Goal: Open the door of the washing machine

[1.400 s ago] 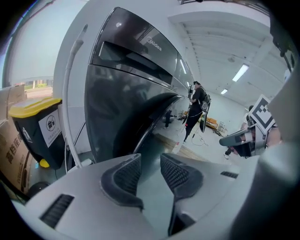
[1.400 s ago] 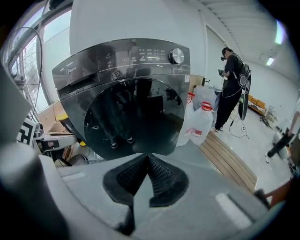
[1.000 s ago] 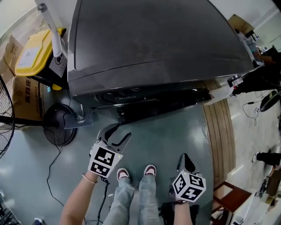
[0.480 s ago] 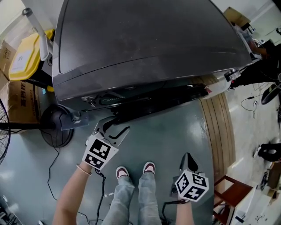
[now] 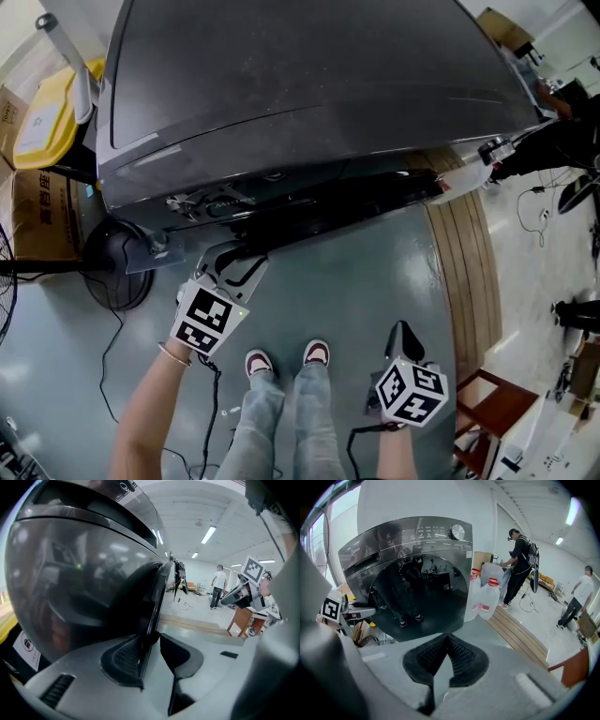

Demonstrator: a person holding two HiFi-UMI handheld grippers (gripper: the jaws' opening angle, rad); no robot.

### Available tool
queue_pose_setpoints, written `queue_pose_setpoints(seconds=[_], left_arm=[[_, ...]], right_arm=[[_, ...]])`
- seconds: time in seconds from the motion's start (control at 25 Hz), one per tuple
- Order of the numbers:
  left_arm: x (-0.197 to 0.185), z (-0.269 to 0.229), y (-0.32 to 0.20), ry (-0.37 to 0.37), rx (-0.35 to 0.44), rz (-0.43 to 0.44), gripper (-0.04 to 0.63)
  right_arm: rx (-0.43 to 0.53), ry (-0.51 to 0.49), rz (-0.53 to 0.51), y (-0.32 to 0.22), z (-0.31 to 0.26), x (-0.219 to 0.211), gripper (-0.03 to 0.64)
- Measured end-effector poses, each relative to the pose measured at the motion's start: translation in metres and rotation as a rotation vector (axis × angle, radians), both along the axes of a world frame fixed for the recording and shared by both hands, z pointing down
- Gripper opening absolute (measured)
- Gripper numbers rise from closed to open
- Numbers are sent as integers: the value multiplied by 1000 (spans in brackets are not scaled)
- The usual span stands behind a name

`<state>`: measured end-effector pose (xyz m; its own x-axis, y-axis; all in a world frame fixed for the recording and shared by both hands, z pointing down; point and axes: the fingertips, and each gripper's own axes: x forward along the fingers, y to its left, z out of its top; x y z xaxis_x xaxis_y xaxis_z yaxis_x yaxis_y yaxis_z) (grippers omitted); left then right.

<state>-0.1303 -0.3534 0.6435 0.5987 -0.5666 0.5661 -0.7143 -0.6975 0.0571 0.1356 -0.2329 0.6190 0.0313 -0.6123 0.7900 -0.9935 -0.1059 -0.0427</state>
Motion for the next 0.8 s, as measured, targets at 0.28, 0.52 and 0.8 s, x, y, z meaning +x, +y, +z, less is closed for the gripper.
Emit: queue_pose_setpoints(seconds=[0.28,0.52,0.8], left_arm=[[-1,-1,0,1,29,-53,124],[-2,-1,0,4,15,-59,121],[8,-1,22,9,16,-3,104]], right_arm=[[5,-2,6,3,0,5,5],[3,-14,6,14,3,3,5],[10,-18,15,23,1,3,5]])
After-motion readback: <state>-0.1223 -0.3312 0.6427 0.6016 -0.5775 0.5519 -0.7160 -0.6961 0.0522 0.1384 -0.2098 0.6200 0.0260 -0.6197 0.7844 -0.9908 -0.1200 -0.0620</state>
